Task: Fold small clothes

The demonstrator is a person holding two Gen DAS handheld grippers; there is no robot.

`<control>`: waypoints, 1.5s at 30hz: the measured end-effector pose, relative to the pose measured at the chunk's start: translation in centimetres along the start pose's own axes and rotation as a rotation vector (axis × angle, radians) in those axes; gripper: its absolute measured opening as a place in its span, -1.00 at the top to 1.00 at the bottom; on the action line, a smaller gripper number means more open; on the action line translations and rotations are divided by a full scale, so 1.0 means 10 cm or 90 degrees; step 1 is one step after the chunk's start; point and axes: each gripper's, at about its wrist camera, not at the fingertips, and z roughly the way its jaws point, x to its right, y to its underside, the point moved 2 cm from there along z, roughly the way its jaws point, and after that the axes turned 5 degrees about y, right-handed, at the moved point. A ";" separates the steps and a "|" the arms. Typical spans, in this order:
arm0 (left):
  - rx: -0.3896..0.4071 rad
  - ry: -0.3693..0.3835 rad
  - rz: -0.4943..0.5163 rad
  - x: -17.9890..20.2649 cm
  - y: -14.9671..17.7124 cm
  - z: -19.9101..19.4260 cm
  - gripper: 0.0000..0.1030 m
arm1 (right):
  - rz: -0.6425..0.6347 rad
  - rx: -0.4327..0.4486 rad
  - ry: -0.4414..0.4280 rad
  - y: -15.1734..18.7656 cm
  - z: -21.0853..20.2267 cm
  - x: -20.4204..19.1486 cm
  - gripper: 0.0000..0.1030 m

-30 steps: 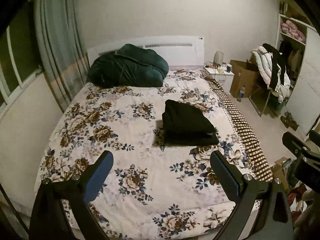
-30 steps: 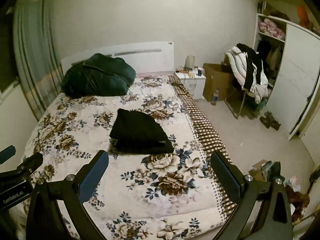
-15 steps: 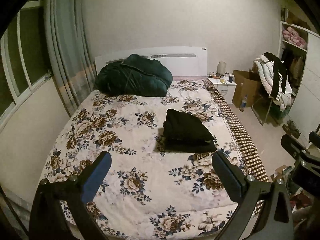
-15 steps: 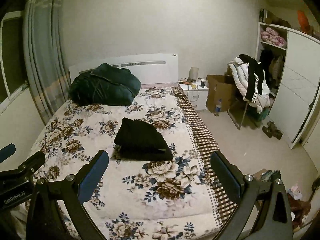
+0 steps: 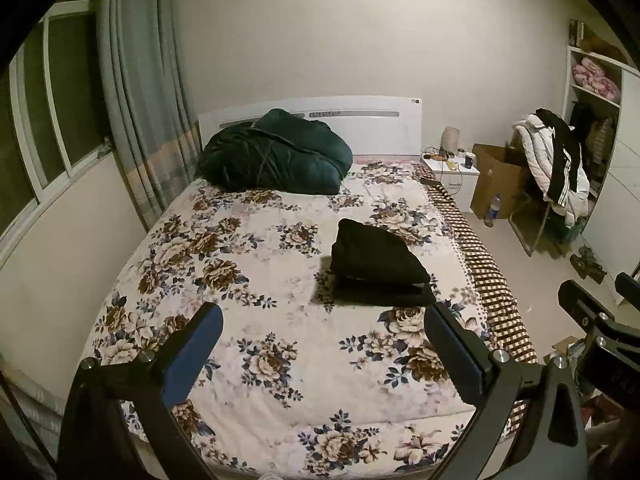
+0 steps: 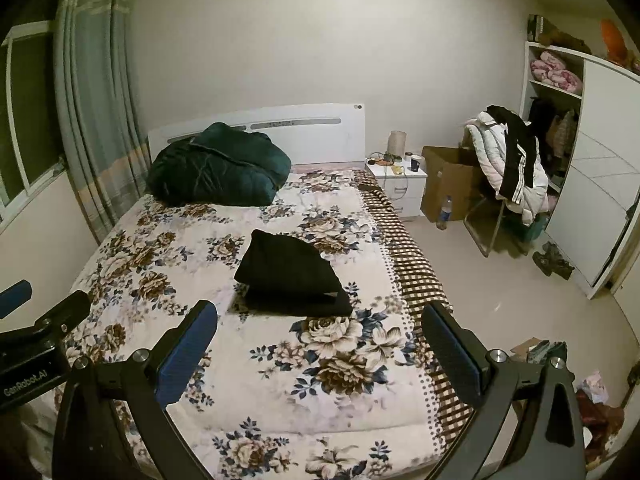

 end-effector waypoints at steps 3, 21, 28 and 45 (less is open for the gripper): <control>0.000 0.000 -0.001 0.00 0.00 0.00 -1.00 | 0.000 -0.001 0.000 0.01 0.01 -0.01 -1.00; -0.001 0.002 -0.001 0.03 0.03 -0.03 -1.00 | 0.003 -0.005 -0.007 0.07 0.02 -0.08 -1.00; -0.001 0.002 0.000 0.03 0.03 -0.03 -1.00 | 0.004 -0.004 -0.006 0.10 0.00 -0.11 -1.00; -0.003 0.005 -0.001 0.03 0.02 -0.03 -1.00 | 0.006 -0.005 -0.006 0.11 -0.03 -0.12 -1.00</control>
